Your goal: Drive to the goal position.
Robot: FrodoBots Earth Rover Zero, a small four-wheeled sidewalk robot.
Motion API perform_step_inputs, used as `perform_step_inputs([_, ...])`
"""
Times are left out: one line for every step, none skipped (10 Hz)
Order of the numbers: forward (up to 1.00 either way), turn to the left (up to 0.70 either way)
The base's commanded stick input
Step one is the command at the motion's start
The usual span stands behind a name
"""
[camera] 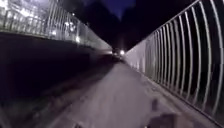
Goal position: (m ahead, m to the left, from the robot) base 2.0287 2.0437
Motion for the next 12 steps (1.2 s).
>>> perform_step_inputs([0.30,0.01])
perform_step_inputs([0.30,0.01])
perform_step_inputs([0.30,0.01])
perform_step_inputs([0.30,0.01])
perform_step_inputs([0.30,0.01])
perform_step_inputs([0.30,0.01])
perform_step_inputs([0.30,0.01])
perform_step_inputs([0.30,0.01])
perform_step_inputs([0.30,0.01])
perform_step_inputs([0.30,0.01])
perform_step_inputs([0.30,0.01])
perform_step_inputs([0.30,0.01])
